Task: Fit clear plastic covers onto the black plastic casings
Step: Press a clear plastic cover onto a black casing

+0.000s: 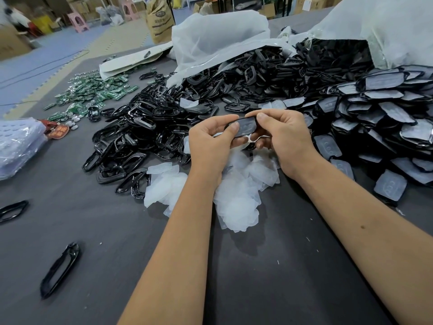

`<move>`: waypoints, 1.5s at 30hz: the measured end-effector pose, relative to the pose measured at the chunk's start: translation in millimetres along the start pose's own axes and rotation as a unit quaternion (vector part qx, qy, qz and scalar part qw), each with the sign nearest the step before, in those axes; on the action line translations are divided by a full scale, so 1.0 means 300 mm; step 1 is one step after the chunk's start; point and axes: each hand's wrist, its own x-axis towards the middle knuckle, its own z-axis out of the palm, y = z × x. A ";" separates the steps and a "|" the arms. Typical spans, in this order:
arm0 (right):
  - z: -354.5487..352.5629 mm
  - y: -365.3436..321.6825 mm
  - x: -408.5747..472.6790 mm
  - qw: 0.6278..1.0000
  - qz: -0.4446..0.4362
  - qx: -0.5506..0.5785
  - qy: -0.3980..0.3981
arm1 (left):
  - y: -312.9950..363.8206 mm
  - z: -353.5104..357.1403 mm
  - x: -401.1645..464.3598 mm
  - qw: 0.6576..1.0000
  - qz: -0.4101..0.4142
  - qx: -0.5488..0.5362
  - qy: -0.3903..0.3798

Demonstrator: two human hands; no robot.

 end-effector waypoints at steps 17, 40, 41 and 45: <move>0.020 0.016 -0.019 0.967 -0.125 -0.217 0.047 | 0.015 -0.012 0.002 0.999 -0.039 -0.015 0.008; -0.022 -0.017 -0.015 0.998 0.000 -0.039 -0.059 | 0.041 -0.033 0.004 0.989 -0.091 -0.112 -0.031; -0.024 -0.017 -0.014 0.998 -0.001 -0.029 -0.064 | 0.038 -0.031 0.005 0.990 -0.087 -0.107 -0.031; -0.037 -0.003 -0.005 0.996 -0.019 0.014 -0.083 | 0.030 -0.021 0.005 0.992 -0.082 -0.093 -0.018</move>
